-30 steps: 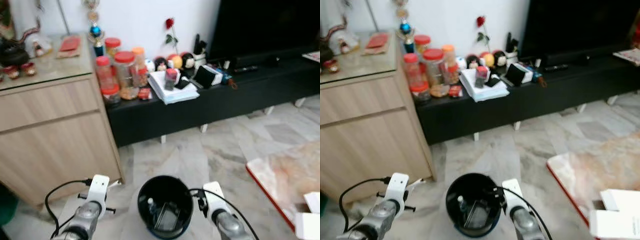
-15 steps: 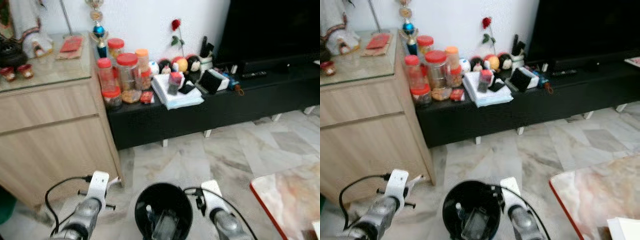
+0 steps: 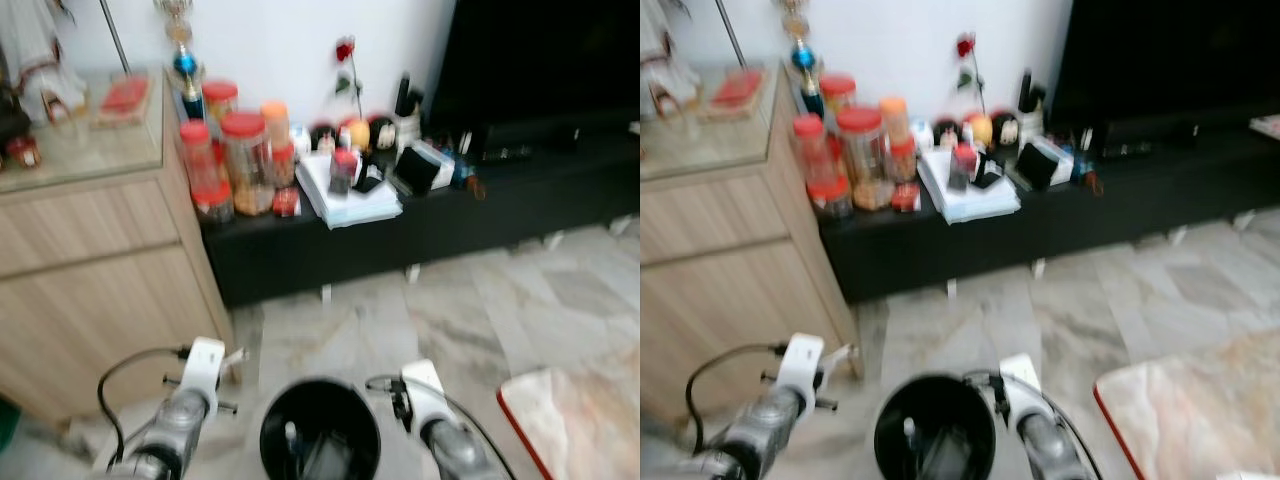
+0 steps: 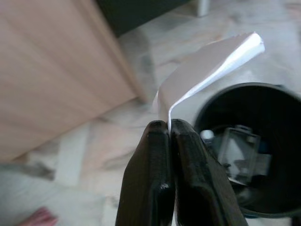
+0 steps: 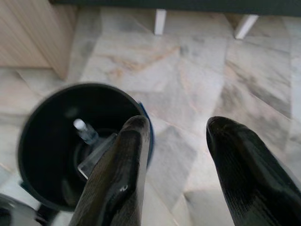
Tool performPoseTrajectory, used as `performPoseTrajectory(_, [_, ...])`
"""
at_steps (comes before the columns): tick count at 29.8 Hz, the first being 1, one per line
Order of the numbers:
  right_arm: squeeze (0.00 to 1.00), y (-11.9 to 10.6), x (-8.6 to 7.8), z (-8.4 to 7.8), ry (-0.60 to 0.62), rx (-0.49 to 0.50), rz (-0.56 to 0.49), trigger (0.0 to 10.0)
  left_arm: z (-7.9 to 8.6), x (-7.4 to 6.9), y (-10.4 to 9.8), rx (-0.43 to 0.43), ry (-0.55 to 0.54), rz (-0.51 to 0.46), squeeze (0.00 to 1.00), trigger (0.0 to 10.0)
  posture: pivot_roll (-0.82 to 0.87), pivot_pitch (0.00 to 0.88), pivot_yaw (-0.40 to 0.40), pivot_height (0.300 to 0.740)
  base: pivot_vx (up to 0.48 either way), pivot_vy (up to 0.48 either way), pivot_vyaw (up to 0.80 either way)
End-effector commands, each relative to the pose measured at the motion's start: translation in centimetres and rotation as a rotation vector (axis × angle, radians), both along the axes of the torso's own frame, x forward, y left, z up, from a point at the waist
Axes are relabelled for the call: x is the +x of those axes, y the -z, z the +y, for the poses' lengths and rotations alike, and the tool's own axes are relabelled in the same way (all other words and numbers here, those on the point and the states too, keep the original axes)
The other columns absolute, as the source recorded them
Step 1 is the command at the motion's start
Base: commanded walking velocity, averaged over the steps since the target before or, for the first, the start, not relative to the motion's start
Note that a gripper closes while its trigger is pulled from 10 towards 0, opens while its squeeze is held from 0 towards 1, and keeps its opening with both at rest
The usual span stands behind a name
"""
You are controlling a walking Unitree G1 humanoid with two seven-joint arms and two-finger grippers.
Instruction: Picking trash to rubbish bin
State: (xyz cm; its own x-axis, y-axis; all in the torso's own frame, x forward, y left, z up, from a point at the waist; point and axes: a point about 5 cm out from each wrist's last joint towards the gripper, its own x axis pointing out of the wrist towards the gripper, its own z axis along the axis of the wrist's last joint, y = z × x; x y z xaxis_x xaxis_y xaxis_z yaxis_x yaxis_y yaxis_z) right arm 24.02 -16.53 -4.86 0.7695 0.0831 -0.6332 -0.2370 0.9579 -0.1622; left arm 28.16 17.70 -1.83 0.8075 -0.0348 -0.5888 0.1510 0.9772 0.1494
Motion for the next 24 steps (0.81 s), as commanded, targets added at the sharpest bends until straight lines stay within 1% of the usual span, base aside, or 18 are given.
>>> performPoseTrajectory(1, [0.0, 0.1, -0.1, 0.4, -0.035, -0.008, 0.0, 10.0, 0.0, 0.1, -0.1, 0.013, 0.031, -0.002, 0.0, 10.0, 0.19, 0.0, 0.007, 0.74, 0.0, 0.0, 0.0])
performPoseTrajectory(2, [0.0, -0.2, 0.2, 0.9, -0.069, 0.001, -0.015, 10.0, -0.7, 0.7, -0.6, 0.003, 0.066, -0.022, 0.0, 10.0, 0.19, 0.0, 0.006, 0.74, 0.0, 0.0, 0.0])
performPoseTrajectory(4, [0.0, -0.3, 0.4, 1.0, -0.078, 0.004, -0.02, 10.0, -0.8, 0.9, -0.8, -0.002, 0.073, -0.028, 0.0, 10.0, 0.19, 0.0, 0.006, 0.74, 0.0, 0.0, 0.0])
performPoseTrajectory(6, [0.0, -0.7, 0.9, 1.5, -0.116, 0.026, -0.025, 10.0, -1.3, 1.7, -1.5, 0.004, 0.082, -0.05, 0.0, 10.0, 0.18, 0.0, 0.003, 0.74, 0.0, 0.0, 0.0])
performPoseTrajectory(7, [0.0, -0.7, 0.9, 1.5, -0.116, 0.026, -0.025, 10.0, -1.3, 1.7, -1.5, 0.004, 0.082, -0.05, 0.0, 10.0, 0.18, 0.0, 0.003, 0.74, 0.0, 0.0, 0.0])
performPoseTrajectory(10, [0.0, -1.3, 1.6, 2.0, -0.176, 0.026, -0.056, 10.0, -2.2, 2.5, -2.2, -0.008, 0.118, -0.078, 0.0, 10.0, 0.18, 0.0, 0.003, 0.74, 0.0, 0.0, 0.0])
performPoseTrajectory(13, [0.0, -2.4, 2.7, 2.5, -0.198, 0.094, -0.098, 10.0, -3.3, 3.1, -2.9, -0.029, 0.175, -0.091, 0.0, 10.0, 0.17, 0.0, 0.002, 0.74, 0.0, 0.0, 0.0])
performPoseTrajectory(16, [0.0, -3.2, 3.5, 3.0, -0.214, 0.162, -0.121, 10.0, -4.0, 3.5, -3.3, -0.059, 0.186, -0.1, 0.0, 10.0, 0.15, 0.0, 0.002, 0.74, 0.0, 0.0, 0.0])
performPoseTrajectory(19, [0.0, -3.9, 4.1, 3.3, -0.241, 0.192, -0.15, 10.0, -4.7, 3.7, -3.6, -0.084, 0.201, -0.108, 0.0, 10.0, 0.14, 0.0, -0.002, 0.74, 0.0, 0.0, 0.0])
performPoseTrajectory(20, [0.0, -4.3, 4.5, 3.4, -0.252, 0.206, -0.169, 10.0, -5.2, 3.8, -3.7, -0.098, 0.222, -0.111, 0.0, 10.0, 0.14, 0.0, -0.004, 0.74, 0.0, 0.0, 0.0])
performPoseTrajectory(24, [0.0, -4.5, 4.6, 3.4, -0.268, 0.204, -0.183, 10.0, -5.6, 3.8, -3.7, -0.108, 0.238, -0.113, 0.0, 10.0, 0.14, 0.006, -0.011, 0.74, 0.0, 0.0, 0.0])
